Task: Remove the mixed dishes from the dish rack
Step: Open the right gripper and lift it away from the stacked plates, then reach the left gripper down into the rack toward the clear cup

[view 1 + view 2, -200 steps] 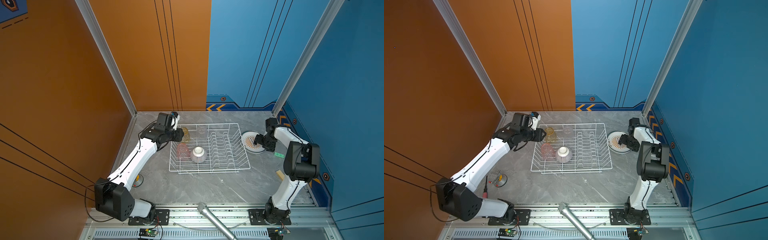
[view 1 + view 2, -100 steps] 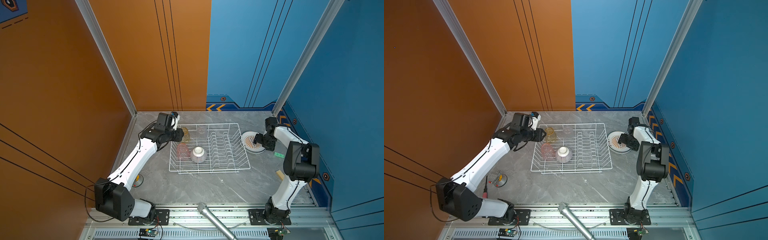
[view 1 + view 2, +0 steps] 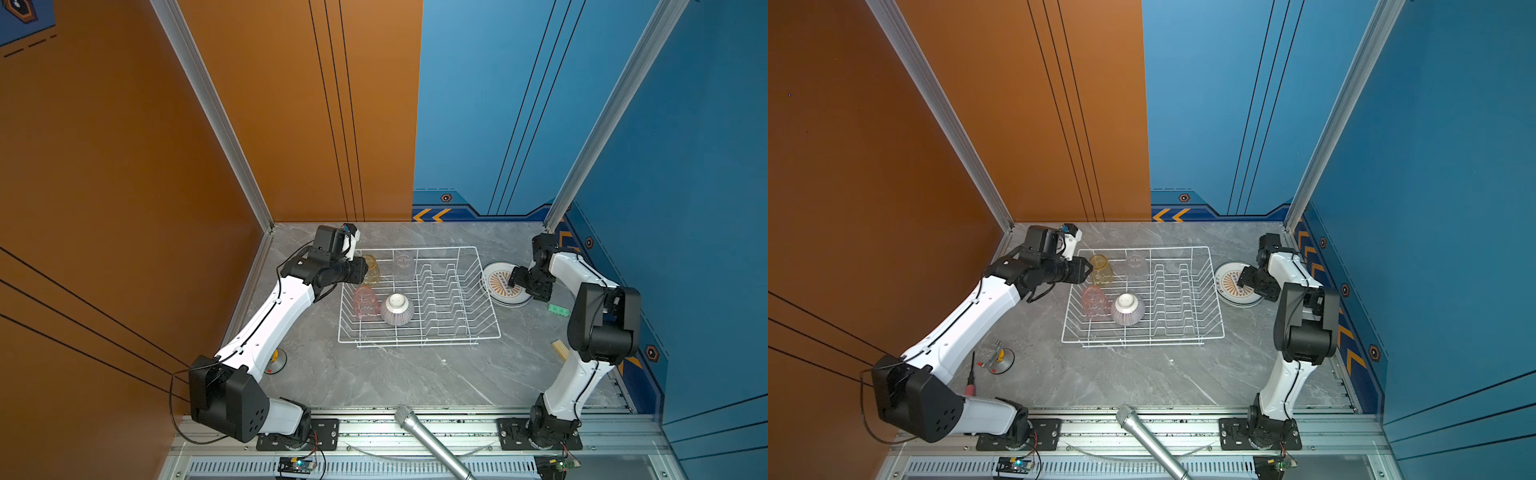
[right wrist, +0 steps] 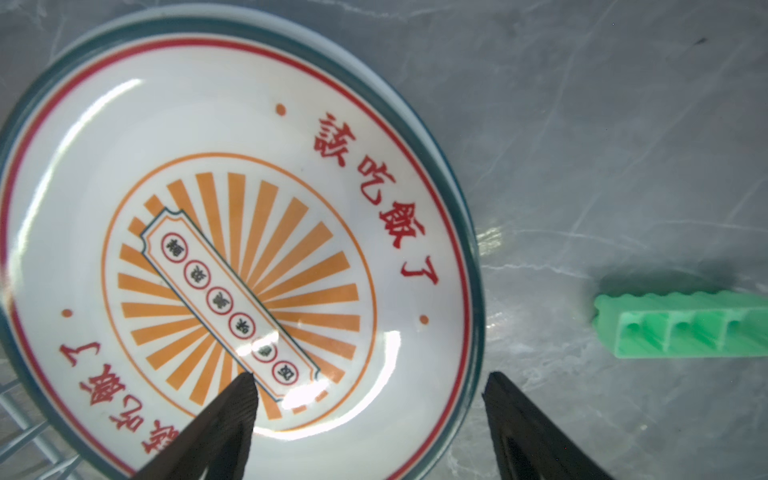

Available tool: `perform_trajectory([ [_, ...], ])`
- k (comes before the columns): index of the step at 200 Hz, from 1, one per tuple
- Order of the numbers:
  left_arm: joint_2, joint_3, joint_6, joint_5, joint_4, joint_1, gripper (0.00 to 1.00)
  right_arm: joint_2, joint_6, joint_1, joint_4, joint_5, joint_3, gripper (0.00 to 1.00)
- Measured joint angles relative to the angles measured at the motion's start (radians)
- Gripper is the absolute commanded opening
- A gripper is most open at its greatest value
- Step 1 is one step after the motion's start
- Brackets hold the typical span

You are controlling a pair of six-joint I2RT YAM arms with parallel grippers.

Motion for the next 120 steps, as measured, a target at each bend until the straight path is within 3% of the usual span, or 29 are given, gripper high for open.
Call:
perform_trajectory([
  [42,0.0,0.0,0.048,-0.058,0.0,-0.067,0.44,-0.172,-0.016,-0.029,-0.003,-0.005,-0.009,0.84],
  [89,0.026,0.032,0.097,-0.075,0.0,-0.134,0.42,-0.329,-0.064,0.062,0.006,-0.042,-0.009,0.84],
  [120,0.082,0.071,0.121,-0.077,-0.001,-0.158,0.51,-0.384,-0.082,0.111,0.018,-0.076,-0.019,0.87],
])
